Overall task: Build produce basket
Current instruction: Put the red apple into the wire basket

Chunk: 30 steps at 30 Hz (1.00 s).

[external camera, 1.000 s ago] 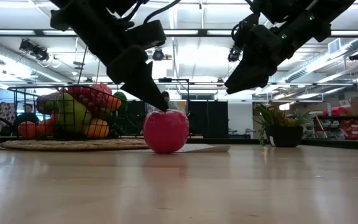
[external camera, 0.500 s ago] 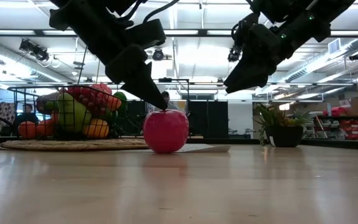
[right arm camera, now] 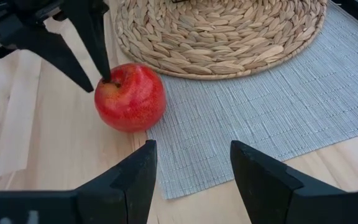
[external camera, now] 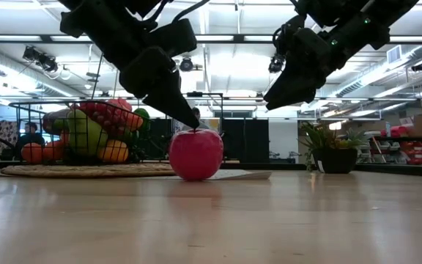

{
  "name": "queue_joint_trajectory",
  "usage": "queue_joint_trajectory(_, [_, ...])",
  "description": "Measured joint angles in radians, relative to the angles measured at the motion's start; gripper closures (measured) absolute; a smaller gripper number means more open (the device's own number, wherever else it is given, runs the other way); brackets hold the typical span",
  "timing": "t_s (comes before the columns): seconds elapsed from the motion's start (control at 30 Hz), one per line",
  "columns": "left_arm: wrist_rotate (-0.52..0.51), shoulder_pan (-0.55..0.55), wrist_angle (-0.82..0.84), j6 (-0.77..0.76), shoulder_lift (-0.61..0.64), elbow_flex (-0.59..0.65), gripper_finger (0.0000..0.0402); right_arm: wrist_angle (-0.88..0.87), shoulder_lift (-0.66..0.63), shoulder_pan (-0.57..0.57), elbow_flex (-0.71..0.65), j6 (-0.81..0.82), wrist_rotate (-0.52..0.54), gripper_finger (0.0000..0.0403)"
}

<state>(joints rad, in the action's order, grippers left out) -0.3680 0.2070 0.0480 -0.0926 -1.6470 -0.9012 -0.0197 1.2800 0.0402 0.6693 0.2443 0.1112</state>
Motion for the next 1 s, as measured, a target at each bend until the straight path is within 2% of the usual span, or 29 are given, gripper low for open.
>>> queue_joint_trajectory(0.3, [-0.008,-0.013,-0.059,0.000,-0.073,-0.005,0.0292,0.000,0.000,0.000,0.000,0.000,0.000,0.0193])
queue_joint_trajectory(0.57, [-0.054,-0.013,-0.086,0.023,-0.086,-0.003,0.0296,0.001,0.000,0.000,0.000,-0.001,0.000,0.0193])
queue_joint_trajectory(0.7, [-0.067,-0.013,-0.086,0.025,-0.086,-0.002,0.0322,0.000,0.000,0.000,0.000,-0.003,0.001,0.0193])
queue_joint_trajectory(0.9, [-0.087,-0.014,-0.073,0.020,-0.061,-0.003,0.0389,-0.004,0.000,0.000,0.000,-0.004,0.001,0.0194])
queue_joint_trajectory(1.0, [-0.083,-0.014,-0.061,0.001,-0.038,-0.001,0.0392,-0.010,0.000,0.000,0.000,-0.004,0.000,0.0194])
